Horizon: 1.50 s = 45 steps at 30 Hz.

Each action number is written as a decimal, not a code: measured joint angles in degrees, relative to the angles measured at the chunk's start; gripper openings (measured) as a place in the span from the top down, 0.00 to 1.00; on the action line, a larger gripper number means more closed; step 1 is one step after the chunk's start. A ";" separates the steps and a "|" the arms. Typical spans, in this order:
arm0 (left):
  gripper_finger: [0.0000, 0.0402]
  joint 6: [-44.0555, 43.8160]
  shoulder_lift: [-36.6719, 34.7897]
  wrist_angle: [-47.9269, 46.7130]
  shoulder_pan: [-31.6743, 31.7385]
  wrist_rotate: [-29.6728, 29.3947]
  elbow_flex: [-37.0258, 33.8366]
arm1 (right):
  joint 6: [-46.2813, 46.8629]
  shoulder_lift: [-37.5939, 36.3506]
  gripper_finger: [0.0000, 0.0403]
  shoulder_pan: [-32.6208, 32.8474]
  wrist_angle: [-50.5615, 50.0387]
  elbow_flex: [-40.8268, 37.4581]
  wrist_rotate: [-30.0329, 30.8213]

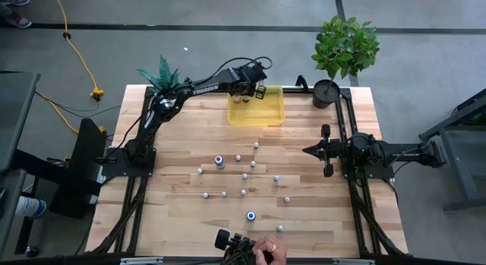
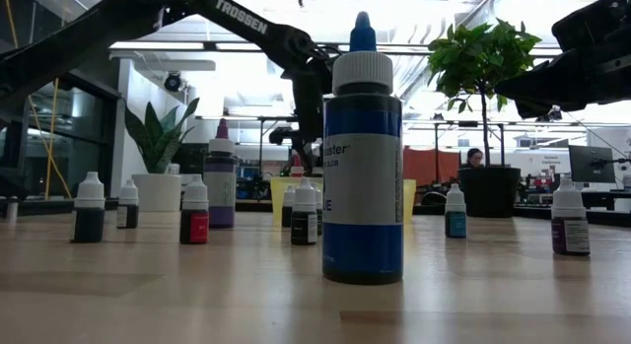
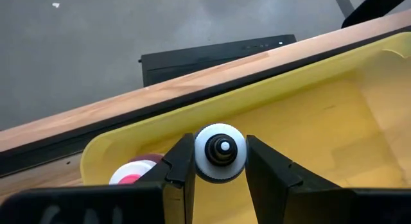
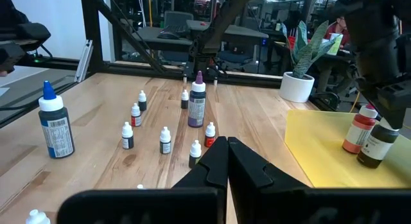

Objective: Pick & Place food coloring
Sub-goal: Put the large black food coloring bottle into the yellow bin, then put the large purple food coloring bottle into the yellow bin

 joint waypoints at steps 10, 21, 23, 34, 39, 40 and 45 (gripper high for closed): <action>0.74 0.02 -0.02 -0.06 0.01 1.11 0.00 | -0.01 0.00 1.00 -0.01 0.00 0.00 0.02; 0.44 0.26 -0.04 -0.06 0.01 1.53 0.00 | 0.01 0.00 1.00 0.00 0.00 0.00 0.00; 0.42 0.28 -0.37 -0.16 0.11 1.53 0.00 | -0.01 0.00 1.00 -0.01 0.00 0.00 0.00; 0.40 4.28 -6.70 -1.55 0.24 0.05 0.00 | -0.01 0.00 1.00 0.00 0.00 0.00 0.00; 0.40 7.46 -11.92 -5.50 -1.67 -0.06 0.00 | -0.01 0.00 1.00 -0.01 0.00 0.00 0.02; 0.40 7.91 -13.02 -6.70 -2.18 -0.19 0.00 | 0.01 0.00 1.00 -0.01 0.00 0.00 0.00; 0.40 11.12 -18.42 -14.43 -5.01 -0.82 0.07 | 0.01 0.00 1.00 0.01 0.00 0.00 0.01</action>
